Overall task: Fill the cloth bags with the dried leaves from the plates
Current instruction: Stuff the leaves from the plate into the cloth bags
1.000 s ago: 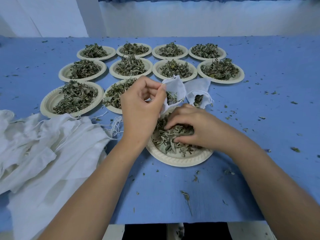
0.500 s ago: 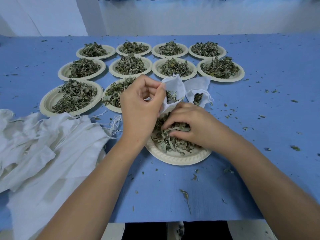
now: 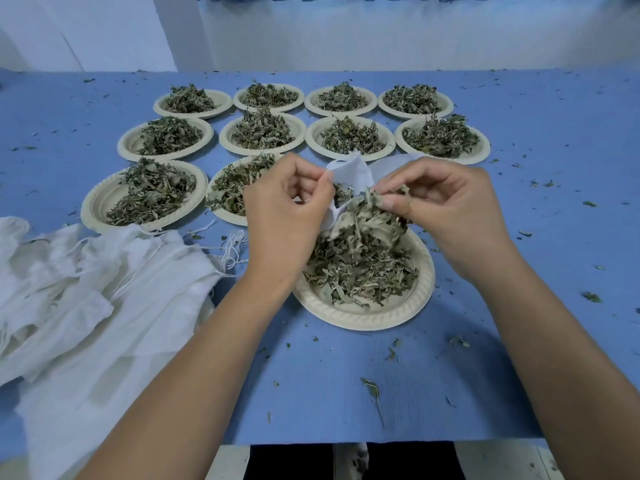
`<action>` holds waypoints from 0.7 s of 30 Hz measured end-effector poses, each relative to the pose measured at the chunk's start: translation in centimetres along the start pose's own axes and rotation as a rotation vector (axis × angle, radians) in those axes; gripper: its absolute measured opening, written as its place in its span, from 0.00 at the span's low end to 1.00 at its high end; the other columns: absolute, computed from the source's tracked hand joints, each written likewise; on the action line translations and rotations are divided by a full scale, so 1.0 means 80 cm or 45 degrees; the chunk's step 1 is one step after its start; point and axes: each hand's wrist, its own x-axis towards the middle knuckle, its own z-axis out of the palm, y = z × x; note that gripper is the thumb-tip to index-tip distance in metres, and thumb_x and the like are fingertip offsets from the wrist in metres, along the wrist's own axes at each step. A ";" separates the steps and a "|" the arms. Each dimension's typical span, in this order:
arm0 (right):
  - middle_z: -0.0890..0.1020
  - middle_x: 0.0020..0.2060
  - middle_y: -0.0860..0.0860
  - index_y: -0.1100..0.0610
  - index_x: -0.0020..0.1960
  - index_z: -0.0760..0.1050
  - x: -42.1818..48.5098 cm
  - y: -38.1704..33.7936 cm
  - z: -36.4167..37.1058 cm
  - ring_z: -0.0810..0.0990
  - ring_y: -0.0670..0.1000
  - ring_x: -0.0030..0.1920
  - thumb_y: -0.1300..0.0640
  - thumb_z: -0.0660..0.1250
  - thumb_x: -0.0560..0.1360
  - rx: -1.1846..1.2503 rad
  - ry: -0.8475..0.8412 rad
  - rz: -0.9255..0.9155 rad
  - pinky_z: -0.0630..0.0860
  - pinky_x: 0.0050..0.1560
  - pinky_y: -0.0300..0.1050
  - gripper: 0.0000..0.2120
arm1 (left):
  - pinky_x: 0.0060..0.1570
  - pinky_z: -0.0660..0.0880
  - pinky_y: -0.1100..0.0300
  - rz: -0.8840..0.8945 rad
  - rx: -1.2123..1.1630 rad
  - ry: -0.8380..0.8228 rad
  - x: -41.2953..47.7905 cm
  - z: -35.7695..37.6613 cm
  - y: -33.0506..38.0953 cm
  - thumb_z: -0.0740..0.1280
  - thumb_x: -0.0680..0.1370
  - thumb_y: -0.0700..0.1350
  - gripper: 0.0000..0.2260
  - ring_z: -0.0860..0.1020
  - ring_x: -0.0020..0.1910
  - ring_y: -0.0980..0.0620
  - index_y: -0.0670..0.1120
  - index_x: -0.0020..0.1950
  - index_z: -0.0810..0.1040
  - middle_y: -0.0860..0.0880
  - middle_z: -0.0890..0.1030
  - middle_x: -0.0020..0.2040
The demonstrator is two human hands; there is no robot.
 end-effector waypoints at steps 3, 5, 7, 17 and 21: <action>0.85 0.37 0.47 0.58 0.41 0.79 0.003 0.000 -0.002 0.82 0.44 0.40 0.62 0.73 0.64 0.220 0.127 -0.034 0.78 0.46 0.36 0.07 | 0.30 0.78 0.53 -0.030 0.035 -0.086 -0.001 0.003 -0.001 0.71 0.76 0.38 0.12 0.73 0.28 0.58 0.51 0.37 0.76 0.56 0.76 0.29; 0.85 0.38 0.47 0.58 0.41 0.78 0.003 0.002 -0.001 0.82 0.45 0.42 0.64 0.74 0.64 0.310 0.202 -0.027 0.77 0.47 0.36 0.07 | 0.31 0.79 0.47 -0.041 0.030 -0.144 -0.002 0.005 -0.002 0.71 0.75 0.36 0.11 0.73 0.30 0.58 0.50 0.38 0.76 0.54 0.76 0.30; 0.84 0.38 0.46 0.58 0.41 0.78 0.002 0.005 0.003 0.82 0.45 0.43 0.69 0.72 0.67 0.241 0.252 -0.043 0.77 0.48 0.36 0.08 | 0.29 0.77 0.48 -0.041 0.009 -0.171 -0.003 0.005 -0.002 0.72 0.75 0.35 0.11 0.73 0.30 0.55 0.49 0.38 0.77 0.51 0.77 0.31; 0.83 0.41 0.47 0.56 0.43 0.79 -0.010 0.021 0.028 0.83 0.45 0.45 0.70 0.72 0.70 -0.330 0.206 -0.245 0.78 0.49 0.39 0.10 | 0.26 0.71 0.66 -0.002 -0.096 -0.191 -0.009 0.007 0.010 0.70 0.77 0.38 0.09 0.74 0.25 0.57 0.49 0.39 0.76 0.55 0.76 0.28; 0.84 0.39 0.52 0.63 0.40 0.81 -0.007 0.023 0.027 0.83 0.47 0.43 0.72 0.71 0.68 -0.645 0.168 -0.384 0.79 0.47 0.39 0.06 | 0.26 0.71 0.66 0.025 -0.123 -0.247 -0.011 0.007 0.012 0.69 0.77 0.38 0.07 0.74 0.25 0.58 0.46 0.40 0.77 0.56 0.75 0.27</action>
